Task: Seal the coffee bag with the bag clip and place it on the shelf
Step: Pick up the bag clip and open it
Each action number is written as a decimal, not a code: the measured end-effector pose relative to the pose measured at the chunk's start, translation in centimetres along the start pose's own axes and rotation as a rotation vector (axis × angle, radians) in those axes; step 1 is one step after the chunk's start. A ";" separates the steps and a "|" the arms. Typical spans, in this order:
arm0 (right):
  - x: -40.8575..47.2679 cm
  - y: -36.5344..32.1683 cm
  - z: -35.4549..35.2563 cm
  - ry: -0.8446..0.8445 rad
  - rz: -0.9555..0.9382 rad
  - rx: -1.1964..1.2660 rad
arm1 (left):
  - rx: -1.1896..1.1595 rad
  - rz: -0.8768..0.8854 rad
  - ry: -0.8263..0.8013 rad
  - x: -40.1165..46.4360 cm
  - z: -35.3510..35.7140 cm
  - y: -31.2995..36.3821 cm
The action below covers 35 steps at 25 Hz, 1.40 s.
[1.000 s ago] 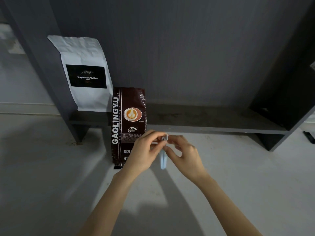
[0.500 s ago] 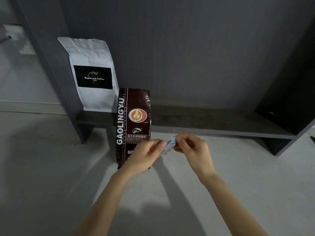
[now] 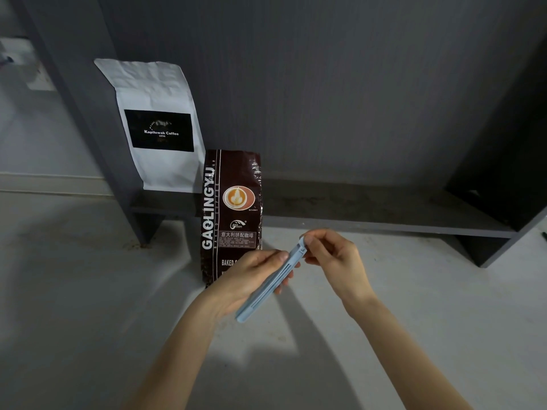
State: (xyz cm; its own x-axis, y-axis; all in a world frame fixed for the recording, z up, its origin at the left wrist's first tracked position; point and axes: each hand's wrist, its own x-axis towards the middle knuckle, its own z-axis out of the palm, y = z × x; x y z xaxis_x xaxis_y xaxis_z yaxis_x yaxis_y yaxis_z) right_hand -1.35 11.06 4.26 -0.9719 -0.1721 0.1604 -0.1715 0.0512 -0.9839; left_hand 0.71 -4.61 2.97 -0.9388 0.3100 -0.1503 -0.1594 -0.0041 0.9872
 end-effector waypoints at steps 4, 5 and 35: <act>-0.1 0.3 0.1 -0.005 0.007 -0.004 | -0.015 0.008 0.017 0.0 0.5 -0.1; -0.1 0.3 0.1 -0.003 0.002 -0.008 | -0.015 0.009 0.023 0.0 0.6 -0.1; -0.1 1.2 1.3 -0.096 0.224 0.204 | -0.422 0.272 0.486 1.1 -0.7 1.3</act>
State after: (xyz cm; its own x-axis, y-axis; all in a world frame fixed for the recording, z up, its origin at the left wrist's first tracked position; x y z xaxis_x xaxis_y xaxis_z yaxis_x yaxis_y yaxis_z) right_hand -1.28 9.81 2.92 -0.9604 -0.2718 -0.0610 0.0907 -0.0979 -0.9911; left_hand -0.75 -4.90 4.06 -0.9767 -0.2145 -0.0044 0.0884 -0.4209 0.9028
